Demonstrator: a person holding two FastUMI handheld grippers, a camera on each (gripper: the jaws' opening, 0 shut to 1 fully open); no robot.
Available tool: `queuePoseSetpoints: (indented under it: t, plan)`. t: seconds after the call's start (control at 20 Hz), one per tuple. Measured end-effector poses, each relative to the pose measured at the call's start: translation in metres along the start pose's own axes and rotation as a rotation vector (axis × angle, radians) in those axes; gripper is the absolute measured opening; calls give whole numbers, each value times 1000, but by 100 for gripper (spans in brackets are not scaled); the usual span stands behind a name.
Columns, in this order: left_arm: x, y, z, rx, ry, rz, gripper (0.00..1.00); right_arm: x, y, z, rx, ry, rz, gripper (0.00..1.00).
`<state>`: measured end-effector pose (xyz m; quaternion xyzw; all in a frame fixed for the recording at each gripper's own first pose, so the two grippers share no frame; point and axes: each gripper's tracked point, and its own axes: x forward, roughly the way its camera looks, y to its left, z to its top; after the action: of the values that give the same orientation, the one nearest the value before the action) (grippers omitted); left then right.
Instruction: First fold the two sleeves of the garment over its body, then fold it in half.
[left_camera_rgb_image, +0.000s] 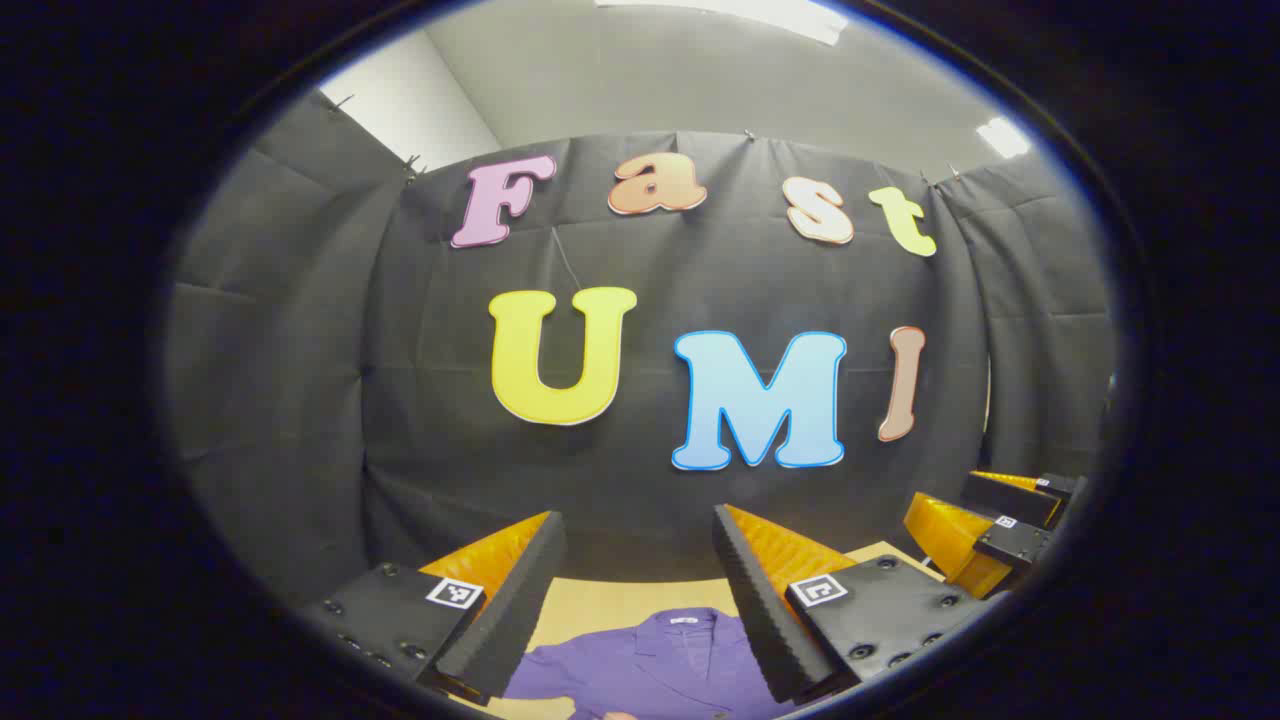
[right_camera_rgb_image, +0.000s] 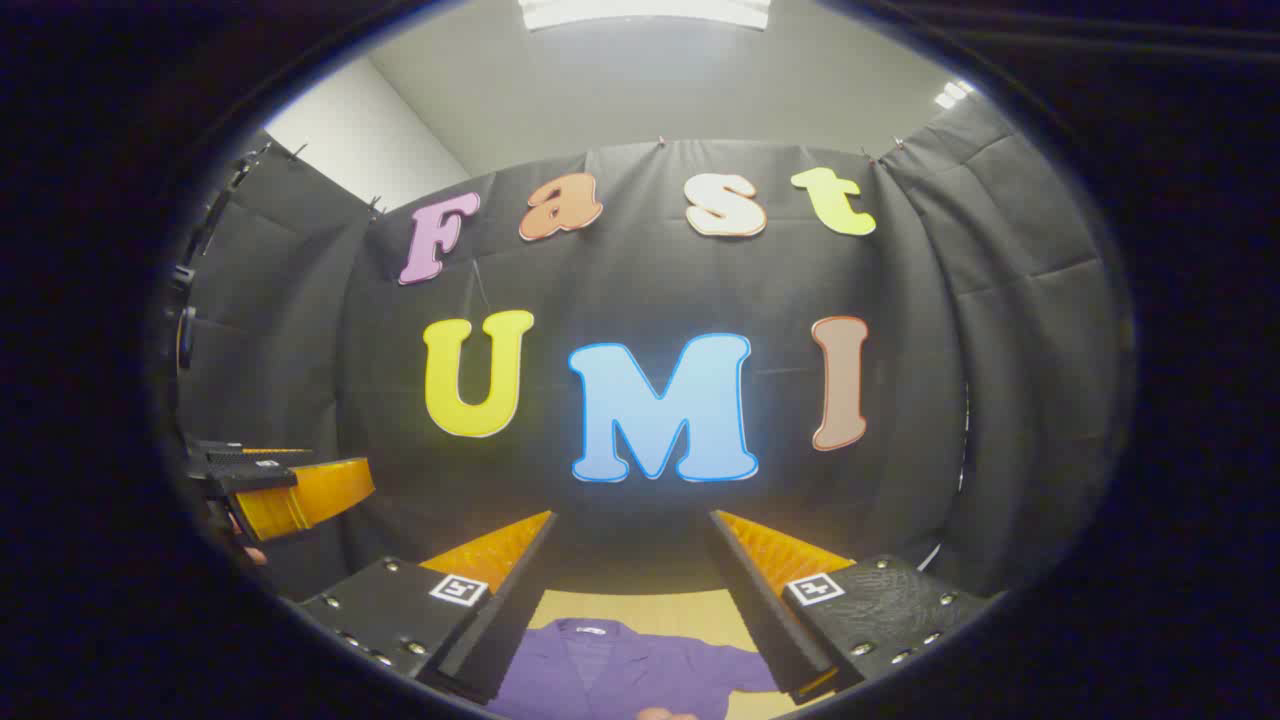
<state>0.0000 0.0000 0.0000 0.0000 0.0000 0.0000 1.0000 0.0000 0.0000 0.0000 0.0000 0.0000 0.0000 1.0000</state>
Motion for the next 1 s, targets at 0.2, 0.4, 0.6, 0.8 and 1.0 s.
queuePoseSetpoints:
  t: [0.2, 0.4, 0.6, 0.8, 1.0]
  plan:
    - [-4, -12, 7, 41, -8, -18, 93, 1, -7, 1, -1, -13, -19, 93]
    - [-7, -19, 7, 43, -1, -39, 93, 2, -5, -6, 6, 13, -1, 93]
    - [-7, -21, -1, 8, 16, -52, 93, 3, -6, -9, 21, 33, 1, 93]
    - [-4, -16, -6, -1, 29, -45, 92, 5, -6, -13, 23, 40, 5, 93]
    - [4, -13, -9, -1, 38, -33, 92, 15, -21, -34, 41, 89, -12, 93]
